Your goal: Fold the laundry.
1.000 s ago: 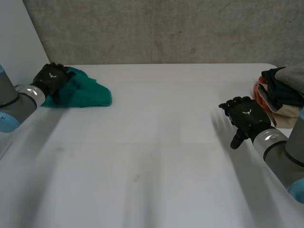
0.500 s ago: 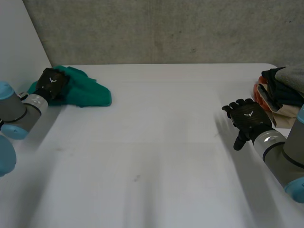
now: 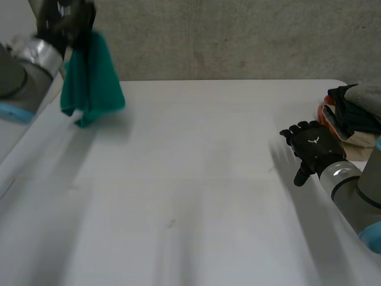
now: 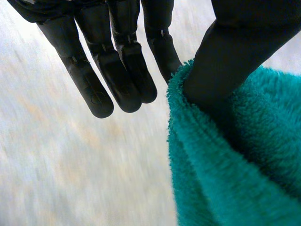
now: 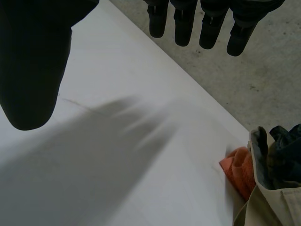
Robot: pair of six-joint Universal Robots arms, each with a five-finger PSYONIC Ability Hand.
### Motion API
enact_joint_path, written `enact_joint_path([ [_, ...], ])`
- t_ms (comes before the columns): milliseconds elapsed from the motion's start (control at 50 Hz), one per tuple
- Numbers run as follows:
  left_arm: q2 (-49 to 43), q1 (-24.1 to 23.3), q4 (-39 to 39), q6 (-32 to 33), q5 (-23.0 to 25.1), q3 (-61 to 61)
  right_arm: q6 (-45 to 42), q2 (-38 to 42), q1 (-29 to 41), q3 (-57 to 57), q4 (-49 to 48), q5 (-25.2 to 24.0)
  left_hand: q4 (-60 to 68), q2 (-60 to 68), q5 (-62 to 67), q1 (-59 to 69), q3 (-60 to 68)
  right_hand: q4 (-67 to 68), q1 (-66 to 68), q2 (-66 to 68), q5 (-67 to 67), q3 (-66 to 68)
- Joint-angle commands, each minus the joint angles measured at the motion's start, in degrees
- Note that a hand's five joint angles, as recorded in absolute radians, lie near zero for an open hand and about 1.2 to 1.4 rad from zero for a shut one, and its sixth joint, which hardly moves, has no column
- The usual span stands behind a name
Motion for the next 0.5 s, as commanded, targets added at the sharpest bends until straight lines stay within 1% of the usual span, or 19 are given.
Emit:
enact_joint_path([
  [20, 13.39, -8.54, -1.51, -6.88, -1.07, -1.70, 1.04, -1.19, -0.70, 0.01, 0.12, -0.29, 11.27, 11.42, 14.71, 14.78, 11.72, -1.66, -2.53, -1.66, -2.72, -1.78],
  [100, 15.33, -12.23, -4.15, -6.79, -1.86, -1.00, 1.75, -2.07, -1.23, 0.01, 0.12, -0.46, 11.27, 11.42, 14.71, 14.78, 11.72, -1.66, -2.53, -1.66, -2.72, -1.78],
  [200, 13.85, -16.01, -9.42, -5.65, -2.65, -3.80, 2.63, -3.21, -1.75, -0.16, 0.65, -0.81, 11.27, 11.42, 14.71, 14.78, 11.72, -1.66, -2.53, -1.66, -2.72, -1.78],
  [240, 12.27, -17.68, -11.97, -4.33, -2.92, -7.58, 3.06, -3.82, -2.28, -0.25, 0.91, -0.81, 11.27, 11.42, 14.71, 14.78, 11.72, -1.66, -2.53, -1.66, -2.72, -1.78],
  [320, 8.14, -20.06, -13.21, -0.82, -4.49, -15.05, 3.42, -4.00, -3.16, -0.87, 1.70, -0.99, 11.27, 11.42, 14.71, 14.78, 11.72, -1.66, -2.53, -1.66, -2.72, -1.78],
  [360, 6.29, -20.32, -12.77, 0.67, -6.16, -17.51, 3.59, -4.00, -3.51, -1.13, 2.14, -1.17, 11.27, 11.42, 14.71, 14.78, 11.72, -1.66, -2.53, -1.66, -2.72, -1.78],
  [380, 4.89, -20.24, -12.42, 1.64, -8.61, -19.70, 3.77, -4.00, -3.95, -1.39, 2.67, -1.43, 11.27, 11.42, 14.71, 14.78, 11.72, -1.66, -2.53, -1.66, -2.72, -1.78],
  [480, 4.26, -17.87, -11.54, 2.61, -16.79, -25.69, 4.30, -3.83, -4.39, -2.10, 4.16, -3.18, 11.27, 11.42, 14.71, 14.78, 11.72, -1.66, -2.53, -1.66, -2.72, -1.78],
  [500, 4.35, -17.60, -11.28, 2.96, -17.41, -26.39, 4.21, -3.83, -4.31, -2.10, 4.51, -3.62, 7.46, 7.61, 10.90, 10.96, 7.91, -1.66, -2.53, -1.66, -2.72, -1.78],
])
